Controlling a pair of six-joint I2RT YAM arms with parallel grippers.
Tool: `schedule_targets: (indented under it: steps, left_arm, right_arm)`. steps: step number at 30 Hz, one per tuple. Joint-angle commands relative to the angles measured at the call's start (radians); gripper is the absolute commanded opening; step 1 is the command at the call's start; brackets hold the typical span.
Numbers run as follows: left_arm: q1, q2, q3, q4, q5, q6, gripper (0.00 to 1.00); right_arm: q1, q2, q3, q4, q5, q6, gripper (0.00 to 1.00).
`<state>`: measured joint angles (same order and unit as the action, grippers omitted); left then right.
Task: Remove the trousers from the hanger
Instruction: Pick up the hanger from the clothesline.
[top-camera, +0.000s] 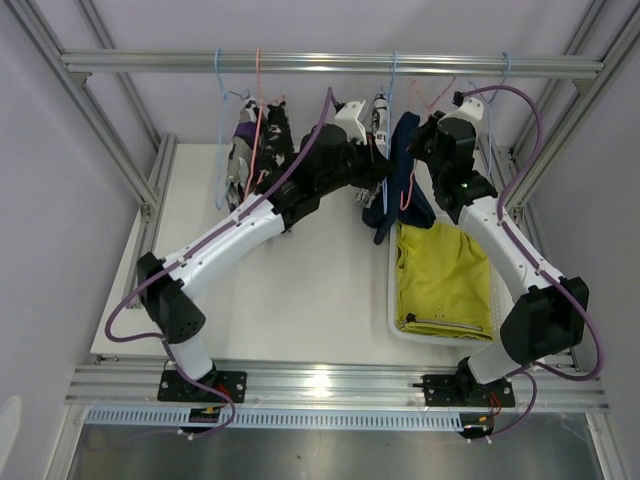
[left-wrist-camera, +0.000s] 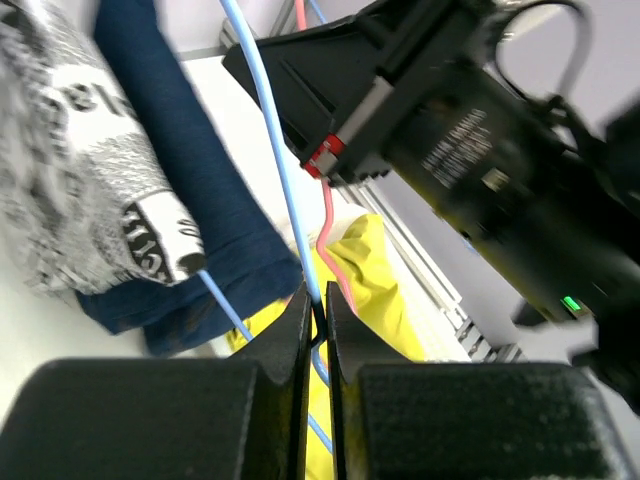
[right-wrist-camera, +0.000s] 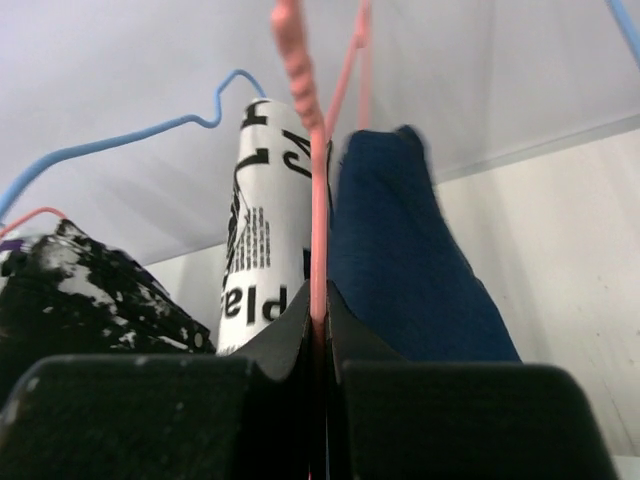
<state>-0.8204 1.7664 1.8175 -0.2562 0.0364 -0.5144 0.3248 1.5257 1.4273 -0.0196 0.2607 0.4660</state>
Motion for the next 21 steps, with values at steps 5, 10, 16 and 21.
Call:
schedule_targets:
  steps: [5,10,16,21]
  left_arm:
    - [-0.020,-0.122,-0.055,-0.133,-0.007,0.111,0.01]
    - [-0.020,-0.153,-0.092,-0.158,-0.069,0.108,0.39]
    - [-0.020,-0.234,-0.190,-0.192,-0.112,0.074,1.00]
    - [-0.020,-0.367,-0.294,-0.207,-0.131,0.068,1.00]
  right_arm:
    - [-0.006,-0.010,0.041,0.053,0.035,-0.033,0.00]
    - [-0.003,-0.042,0.010,0.059,0.006,-0.027,0.00]
    - [0.007,-0.156,-0.119,0.126,-0.041,-0.033,0.00]
    - [0.019,-0.237,-0.168,0.101,-0.048,-0.039,0.00]
